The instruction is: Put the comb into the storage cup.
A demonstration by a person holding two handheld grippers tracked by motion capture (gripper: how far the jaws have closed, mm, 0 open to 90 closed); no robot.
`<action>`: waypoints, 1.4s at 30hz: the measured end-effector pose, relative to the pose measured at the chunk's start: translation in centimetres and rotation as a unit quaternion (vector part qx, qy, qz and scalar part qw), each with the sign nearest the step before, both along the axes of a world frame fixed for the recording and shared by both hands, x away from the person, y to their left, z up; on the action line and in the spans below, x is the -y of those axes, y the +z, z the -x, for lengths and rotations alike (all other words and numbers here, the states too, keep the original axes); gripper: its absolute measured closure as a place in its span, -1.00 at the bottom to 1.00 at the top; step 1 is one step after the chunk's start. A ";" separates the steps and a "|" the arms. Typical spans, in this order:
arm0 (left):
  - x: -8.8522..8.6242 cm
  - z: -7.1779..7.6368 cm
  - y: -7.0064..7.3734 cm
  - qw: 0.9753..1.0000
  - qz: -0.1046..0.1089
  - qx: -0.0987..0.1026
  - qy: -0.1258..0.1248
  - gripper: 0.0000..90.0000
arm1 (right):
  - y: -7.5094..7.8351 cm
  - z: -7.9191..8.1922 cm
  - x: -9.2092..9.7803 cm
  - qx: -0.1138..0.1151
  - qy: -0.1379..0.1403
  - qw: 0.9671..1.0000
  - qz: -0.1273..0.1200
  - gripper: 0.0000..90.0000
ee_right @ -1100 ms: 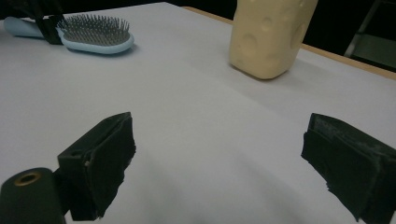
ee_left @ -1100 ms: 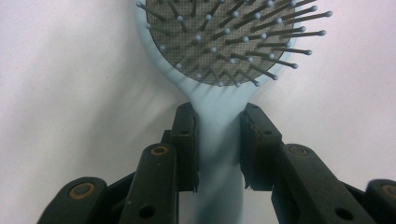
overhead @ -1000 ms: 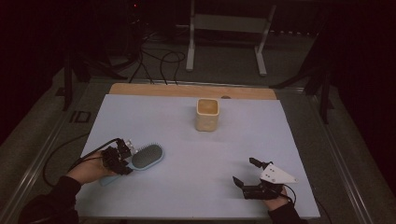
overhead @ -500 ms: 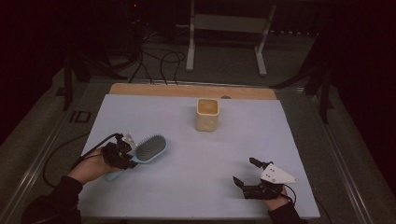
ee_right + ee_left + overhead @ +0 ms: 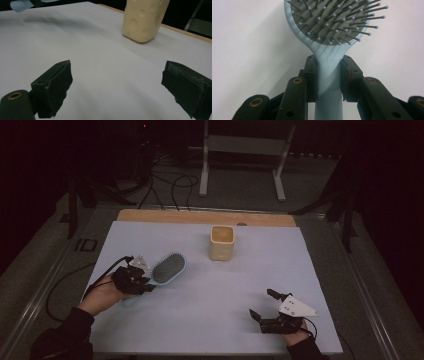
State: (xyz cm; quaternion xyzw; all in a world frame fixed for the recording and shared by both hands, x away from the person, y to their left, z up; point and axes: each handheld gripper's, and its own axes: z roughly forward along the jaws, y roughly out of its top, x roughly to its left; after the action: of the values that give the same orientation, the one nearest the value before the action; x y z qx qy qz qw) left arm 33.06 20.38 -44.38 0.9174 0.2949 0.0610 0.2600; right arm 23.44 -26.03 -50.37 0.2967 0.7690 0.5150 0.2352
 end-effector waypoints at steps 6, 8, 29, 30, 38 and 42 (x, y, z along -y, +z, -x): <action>1.1 -0.3 0.9 1.000 0.021 0.023 -0.004 0.56 | 0.0 0.0 0.0 -0.001 0.000 1.000 0.000 -0.80; 1.5 -0.5 1.2 0.999 0.028 0.033 -0.008 0.56 | 0.0 0.0 0.0 0.000 0.000 1.000 0.000 -0.80; 6.0 -1.8 3.7 0.990 0.112 0.083 -0.024 0.55 | 0.0 0.0 0.1 0.001 -0.002 1.000 -0.002 -0.80; 6.2 -1.8 3.8 0.989 0.115 0.094 -0.021 0.55 | 0.0 0.0 0.1 0.001 -0.002 1.000 -0.002 -0.80; 8.0 -2.5 4.7 0.984 0.138 0.111 -0.020 0.55 | 0.0 0.0 0.1 0.001 -0.003 1.000 -0.002 -0.80; 8.7 -2.9 5.0 0.981 0.150 0.117 -0.022 0.55 | 0.0 0.0 0.1 0.002 -0.003 1.000 -0.001 -0.80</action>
State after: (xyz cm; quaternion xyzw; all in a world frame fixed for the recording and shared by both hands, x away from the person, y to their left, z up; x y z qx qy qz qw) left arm 36.01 11.66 -39.34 0.8605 0.2484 0.1173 0.4290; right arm 23.47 -26.16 -50.38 0.2985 0.7672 0.5155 0.2378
